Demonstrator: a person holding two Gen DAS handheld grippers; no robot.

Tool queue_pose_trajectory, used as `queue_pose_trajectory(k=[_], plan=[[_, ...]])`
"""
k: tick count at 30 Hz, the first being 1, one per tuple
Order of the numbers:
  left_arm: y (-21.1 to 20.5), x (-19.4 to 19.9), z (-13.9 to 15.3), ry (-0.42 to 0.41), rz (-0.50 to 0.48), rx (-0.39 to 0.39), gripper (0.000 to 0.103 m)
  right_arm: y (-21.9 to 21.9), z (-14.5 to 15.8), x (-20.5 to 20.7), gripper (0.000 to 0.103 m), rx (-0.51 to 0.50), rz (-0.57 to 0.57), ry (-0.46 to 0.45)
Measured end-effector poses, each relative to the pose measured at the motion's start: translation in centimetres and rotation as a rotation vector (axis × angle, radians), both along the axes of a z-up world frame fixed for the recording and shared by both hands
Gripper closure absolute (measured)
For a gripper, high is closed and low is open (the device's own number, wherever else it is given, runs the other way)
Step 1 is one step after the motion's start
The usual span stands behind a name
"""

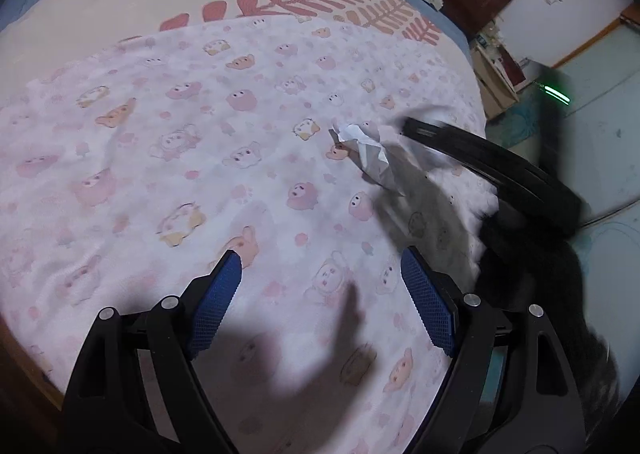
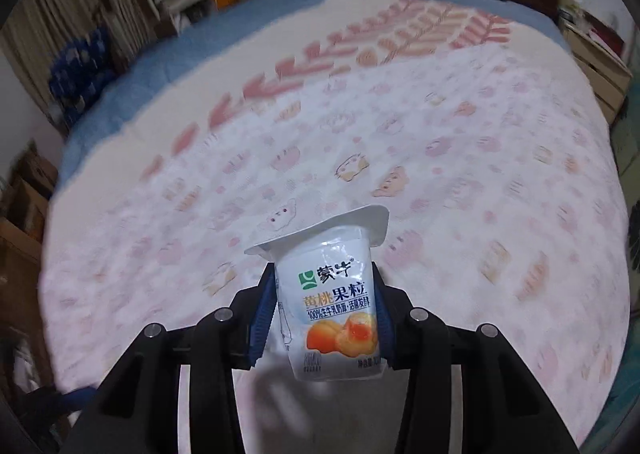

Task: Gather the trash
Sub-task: 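Grasp the white yogurt cup with the right gripper while the left gripper grasps the white tissue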

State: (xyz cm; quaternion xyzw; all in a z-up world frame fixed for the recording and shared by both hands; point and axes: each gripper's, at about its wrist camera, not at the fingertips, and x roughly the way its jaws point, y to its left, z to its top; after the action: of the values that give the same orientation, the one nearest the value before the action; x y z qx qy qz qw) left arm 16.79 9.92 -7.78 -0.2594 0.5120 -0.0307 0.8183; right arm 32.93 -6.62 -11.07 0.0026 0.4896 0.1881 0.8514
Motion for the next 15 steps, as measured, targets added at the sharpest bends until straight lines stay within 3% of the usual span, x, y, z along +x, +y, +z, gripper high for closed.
queue_pose_trajectory(k=[3,6,8,11,15], plan=[[-1.3,2.3,-0.2,-0.017,-0.021,0.011,0.021,-5.1,2.2,-4.5,0.059,0.145,-0.083,-0.049],[-3.0,5.4,-0.3,-0.064,-0.043,0.044,0.021,-9.3,3.0,-7.3,0.059,0.226,-0.173,-0.017],[-4.4,7.3,-0.8,-0.064,-0.046,0.045,0.021,-10.5,3.5,-7.9,0.059,0.263,-0.165,-0.003],[-6.2,10.1,-2.5,-0.019,-0.038,0.065,0.021,-10.8,4.3,-9.0,0.059,0.135,-0.114,-0.095],[-8.3,12.7,-4.1,0.053,-0.029,0.26,0.021,-10.9,3.8,-9.4,0.059,0.021,-0.056,-0.126]])
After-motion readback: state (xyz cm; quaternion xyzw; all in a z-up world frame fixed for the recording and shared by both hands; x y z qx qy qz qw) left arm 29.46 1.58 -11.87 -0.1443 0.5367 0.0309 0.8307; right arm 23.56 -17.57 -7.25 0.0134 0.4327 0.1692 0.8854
